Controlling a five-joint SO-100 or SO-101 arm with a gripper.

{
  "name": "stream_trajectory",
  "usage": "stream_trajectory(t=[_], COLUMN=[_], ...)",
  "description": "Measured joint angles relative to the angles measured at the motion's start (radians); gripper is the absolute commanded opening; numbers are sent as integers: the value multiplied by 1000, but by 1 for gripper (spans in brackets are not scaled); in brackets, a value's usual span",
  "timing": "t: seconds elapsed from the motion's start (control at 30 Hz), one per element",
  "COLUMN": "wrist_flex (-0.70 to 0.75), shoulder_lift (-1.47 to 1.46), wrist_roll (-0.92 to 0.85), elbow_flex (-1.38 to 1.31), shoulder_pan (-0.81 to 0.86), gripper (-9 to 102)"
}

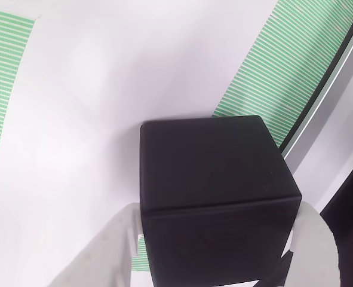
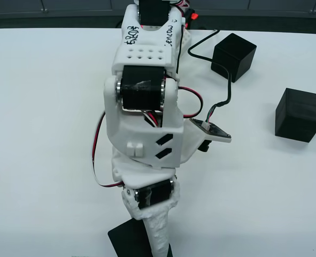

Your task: Stack 3 Blocks on the chosen place.

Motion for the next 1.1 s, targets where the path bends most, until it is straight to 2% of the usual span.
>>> stream_trajectory(t=[0.3, 0.77, 1.1], wrist_flex=[46, 67, 98], shoulder_lift=[152, 543, 611], wrist_roll=[40, 347, 439], elbow_flex=[209, 716, 850], shoulder_pan=[0, 31, -18], gripper=[22, 22, 22])
